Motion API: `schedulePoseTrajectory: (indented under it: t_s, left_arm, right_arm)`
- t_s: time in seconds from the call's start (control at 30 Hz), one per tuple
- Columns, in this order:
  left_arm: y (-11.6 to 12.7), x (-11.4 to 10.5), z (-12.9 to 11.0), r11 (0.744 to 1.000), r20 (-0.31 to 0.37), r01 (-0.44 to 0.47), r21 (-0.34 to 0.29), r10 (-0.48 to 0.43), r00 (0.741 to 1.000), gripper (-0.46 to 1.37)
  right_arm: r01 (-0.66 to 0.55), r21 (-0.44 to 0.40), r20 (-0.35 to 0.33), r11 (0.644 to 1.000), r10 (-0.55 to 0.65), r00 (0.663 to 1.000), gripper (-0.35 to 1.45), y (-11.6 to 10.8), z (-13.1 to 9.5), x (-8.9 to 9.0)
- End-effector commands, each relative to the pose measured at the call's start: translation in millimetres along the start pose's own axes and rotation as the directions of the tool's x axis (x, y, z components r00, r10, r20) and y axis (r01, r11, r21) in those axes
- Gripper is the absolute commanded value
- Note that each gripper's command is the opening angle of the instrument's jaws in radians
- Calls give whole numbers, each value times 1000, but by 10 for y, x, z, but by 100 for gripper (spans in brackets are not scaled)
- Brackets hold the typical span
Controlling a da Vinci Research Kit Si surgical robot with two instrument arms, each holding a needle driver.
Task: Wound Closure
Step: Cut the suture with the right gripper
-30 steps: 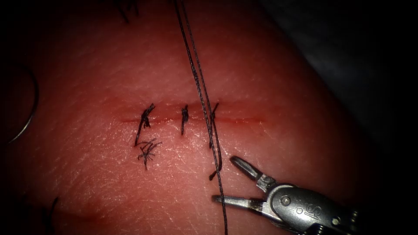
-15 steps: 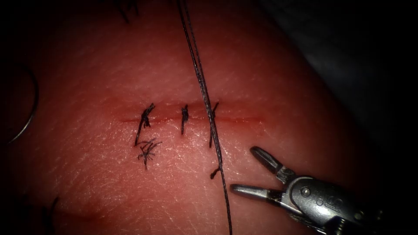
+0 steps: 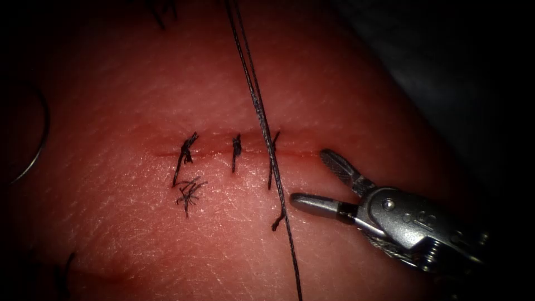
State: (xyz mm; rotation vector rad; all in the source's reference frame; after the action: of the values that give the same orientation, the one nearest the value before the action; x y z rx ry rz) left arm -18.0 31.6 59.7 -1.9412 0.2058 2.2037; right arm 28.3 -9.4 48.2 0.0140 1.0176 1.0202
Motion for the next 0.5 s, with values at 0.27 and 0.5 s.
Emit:
schedulePoseTrajectory:
  t_s: [0.27,0.5]
  left_arm:
    - [5,9,-3,1000,0,-6,-5,6,1000,-35]
    - [10,18,-4,1000,0,-5,-5,5,1000,-35]
  right_arm:
    - [-13,-25,-2,1000,13,1000,84,-7,19,4]
    - [-15,-31,8,999,15,1000,84,-8,27,6]
